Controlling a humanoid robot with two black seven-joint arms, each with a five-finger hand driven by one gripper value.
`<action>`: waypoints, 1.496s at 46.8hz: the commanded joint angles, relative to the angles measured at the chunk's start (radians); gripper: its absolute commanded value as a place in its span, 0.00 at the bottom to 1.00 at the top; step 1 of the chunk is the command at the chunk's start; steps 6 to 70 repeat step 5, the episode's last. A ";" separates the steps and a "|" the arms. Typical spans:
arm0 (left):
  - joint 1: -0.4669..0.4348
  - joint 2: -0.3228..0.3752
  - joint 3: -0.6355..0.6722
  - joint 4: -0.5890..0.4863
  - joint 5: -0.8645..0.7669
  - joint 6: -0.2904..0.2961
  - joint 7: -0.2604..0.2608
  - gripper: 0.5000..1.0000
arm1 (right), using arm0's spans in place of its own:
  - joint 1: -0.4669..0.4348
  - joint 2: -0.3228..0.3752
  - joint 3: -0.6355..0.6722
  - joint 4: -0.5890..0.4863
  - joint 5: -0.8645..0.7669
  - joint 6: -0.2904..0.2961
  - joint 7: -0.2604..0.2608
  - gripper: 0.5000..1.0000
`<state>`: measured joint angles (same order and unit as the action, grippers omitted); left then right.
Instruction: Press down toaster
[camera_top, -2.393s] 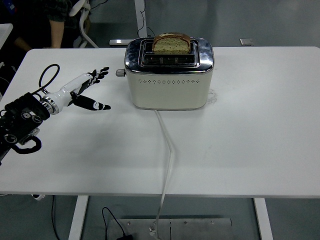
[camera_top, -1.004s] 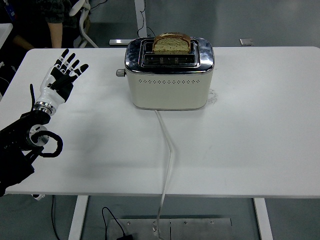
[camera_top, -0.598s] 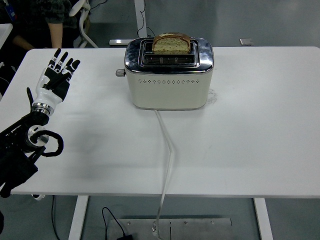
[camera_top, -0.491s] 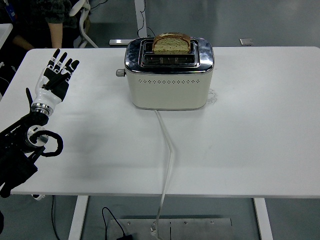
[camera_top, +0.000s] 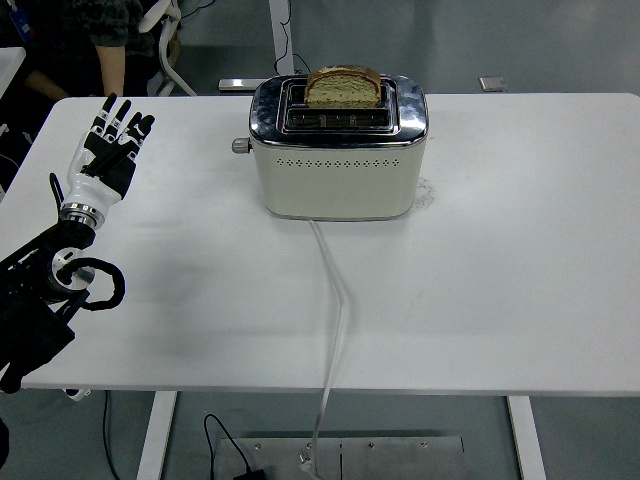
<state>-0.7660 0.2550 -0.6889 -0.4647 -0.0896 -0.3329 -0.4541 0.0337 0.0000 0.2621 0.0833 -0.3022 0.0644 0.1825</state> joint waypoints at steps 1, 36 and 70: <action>0.001 0.003 -0.001 0.000 -0.001 0.002 0.000 1.00 | 0.002 0.000 -0.001 0.001 -0.001 0.000 0.000 1.00; 0.001 0.003 -0.003 0.001 -0.001 0.002 0.000 1.00 | 0.003 0.000 -0.001 0.001 -0.006 0.000 0.005 1.00; 0.001 0.003 -0.003 0.001 -0.001 0.002 0.000 1.00 | 0.003 0.000 -0.001 0.001 -0.006 0.000 0.005 1.00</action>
